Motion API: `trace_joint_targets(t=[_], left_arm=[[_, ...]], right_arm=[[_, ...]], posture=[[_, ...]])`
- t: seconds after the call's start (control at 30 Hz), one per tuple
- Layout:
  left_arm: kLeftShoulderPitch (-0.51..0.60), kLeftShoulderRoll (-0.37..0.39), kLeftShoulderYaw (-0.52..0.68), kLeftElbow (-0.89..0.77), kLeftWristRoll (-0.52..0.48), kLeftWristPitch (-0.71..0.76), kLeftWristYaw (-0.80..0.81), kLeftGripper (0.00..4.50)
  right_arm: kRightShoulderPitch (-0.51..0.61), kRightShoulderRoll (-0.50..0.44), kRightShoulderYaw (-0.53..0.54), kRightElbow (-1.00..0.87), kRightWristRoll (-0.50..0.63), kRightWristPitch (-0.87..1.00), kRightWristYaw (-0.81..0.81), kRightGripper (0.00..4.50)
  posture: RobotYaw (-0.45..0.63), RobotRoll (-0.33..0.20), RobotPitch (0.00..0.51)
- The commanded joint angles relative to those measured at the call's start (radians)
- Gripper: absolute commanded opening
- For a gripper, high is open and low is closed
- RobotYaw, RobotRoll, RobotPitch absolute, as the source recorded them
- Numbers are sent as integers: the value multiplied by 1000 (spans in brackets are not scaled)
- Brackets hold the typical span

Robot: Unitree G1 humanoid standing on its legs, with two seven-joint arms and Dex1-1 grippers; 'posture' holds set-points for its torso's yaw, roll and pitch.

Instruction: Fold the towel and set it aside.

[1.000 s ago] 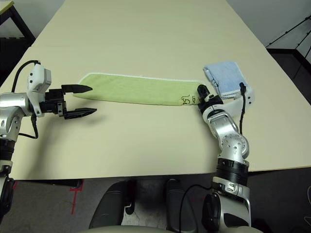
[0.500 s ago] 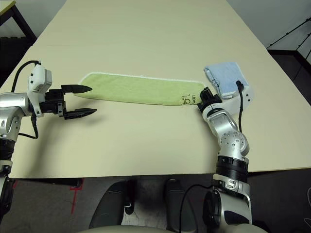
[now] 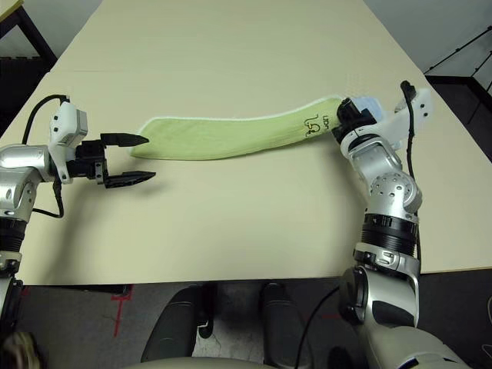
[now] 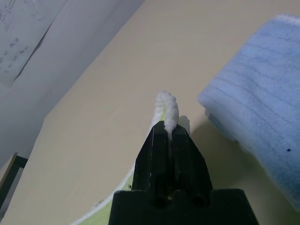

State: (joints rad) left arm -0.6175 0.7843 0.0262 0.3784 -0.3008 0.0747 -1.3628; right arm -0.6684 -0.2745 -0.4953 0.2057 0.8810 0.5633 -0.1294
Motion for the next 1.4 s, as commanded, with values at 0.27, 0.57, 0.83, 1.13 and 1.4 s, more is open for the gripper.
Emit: trace_joint_targets(t=[0.27,0.57,0.83,1.13,1.4], left_arm=[[-17,-23,-20,27,22,-18,6,4500],[7,-16,-13,1,19,-12,17,4500],[34,-10,-6,-29,15,-4,35,4500],[43,-9,-6,-40,13,-1,44,4500],[56,-4,-4,-52,11,2,48,4500]], right_arm=[[24,17,52,-74,-15,59,40,39],[-4,97,154,-110,-27,103,95,39],[18,149,208,-183,-6,173,128,39],[27,207,232,-187,-18,203,132,39],[44,256,268,-181,-26,226,135,39]], posture=[[49,0,147],[75,0,141],[95,0,139],[102,0,139],[113,0,144]])
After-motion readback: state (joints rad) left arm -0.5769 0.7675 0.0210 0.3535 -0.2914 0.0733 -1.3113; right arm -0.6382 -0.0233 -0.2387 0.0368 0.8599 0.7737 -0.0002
